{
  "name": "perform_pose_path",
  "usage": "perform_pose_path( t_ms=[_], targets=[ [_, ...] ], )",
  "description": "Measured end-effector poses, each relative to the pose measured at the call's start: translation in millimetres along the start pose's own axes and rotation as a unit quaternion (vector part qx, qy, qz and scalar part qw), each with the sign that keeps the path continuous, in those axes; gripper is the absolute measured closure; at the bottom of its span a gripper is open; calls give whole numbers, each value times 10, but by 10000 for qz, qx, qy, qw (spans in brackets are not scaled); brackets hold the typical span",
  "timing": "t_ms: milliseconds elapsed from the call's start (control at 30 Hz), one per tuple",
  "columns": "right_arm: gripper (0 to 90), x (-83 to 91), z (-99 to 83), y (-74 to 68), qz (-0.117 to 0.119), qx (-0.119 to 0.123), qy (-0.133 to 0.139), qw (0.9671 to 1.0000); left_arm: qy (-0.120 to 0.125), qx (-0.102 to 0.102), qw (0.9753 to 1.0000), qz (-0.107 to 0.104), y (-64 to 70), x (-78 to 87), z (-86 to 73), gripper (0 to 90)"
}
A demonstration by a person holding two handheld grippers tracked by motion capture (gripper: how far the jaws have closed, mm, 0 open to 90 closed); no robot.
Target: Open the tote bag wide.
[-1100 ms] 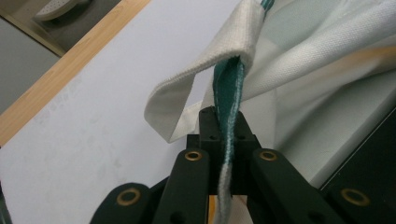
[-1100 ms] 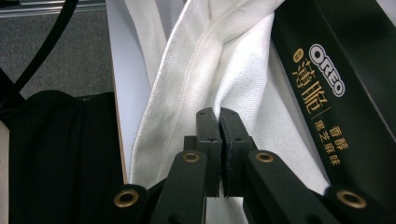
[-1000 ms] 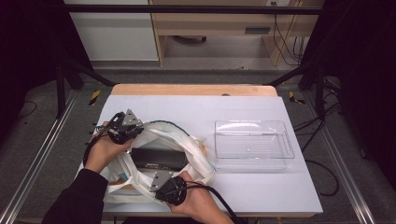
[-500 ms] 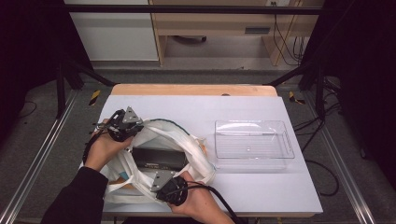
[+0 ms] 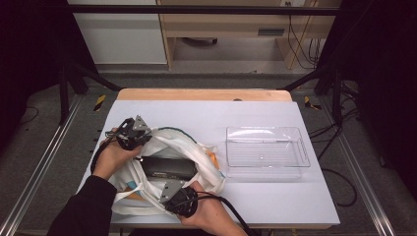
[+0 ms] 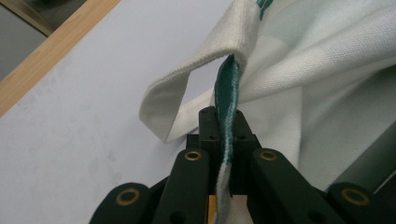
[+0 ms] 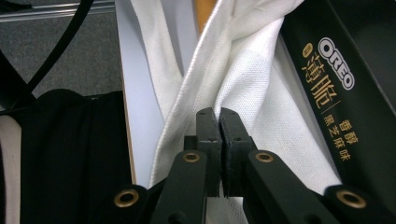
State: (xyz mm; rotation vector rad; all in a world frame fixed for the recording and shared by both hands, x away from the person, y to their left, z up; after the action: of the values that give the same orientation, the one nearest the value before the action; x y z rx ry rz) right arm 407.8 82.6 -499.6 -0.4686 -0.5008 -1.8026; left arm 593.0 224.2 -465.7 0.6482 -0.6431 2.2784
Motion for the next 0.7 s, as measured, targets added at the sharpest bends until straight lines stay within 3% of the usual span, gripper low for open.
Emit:
perform_pose_path(
  t_ms=[300,433,700],
  targets=[
    [885,-1,-2,5,3,-80,-13,10000,68,57,10000,-1,20,0,-8,876],
    [826,37,20,34,-17,-209,21,9998,158,11,9999,11,51,65,21,855],
    [700,300,158,168,-354,-381,321,9981,469,-177,9985,209,143,280,149,644]
  ],
)
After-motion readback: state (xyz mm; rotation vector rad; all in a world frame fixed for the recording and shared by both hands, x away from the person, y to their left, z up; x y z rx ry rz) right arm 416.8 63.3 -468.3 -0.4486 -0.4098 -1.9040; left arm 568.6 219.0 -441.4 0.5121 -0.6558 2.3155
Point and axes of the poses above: each handheld gripper's, and its own axes: x roughly backward along the jaws, z roughly out of its top, y roughly to its right, the point moved 7 cm from there along -x, roughly forward along the jaws, and after that the axes turned 13 degrees about y, right-handed, at the moved point
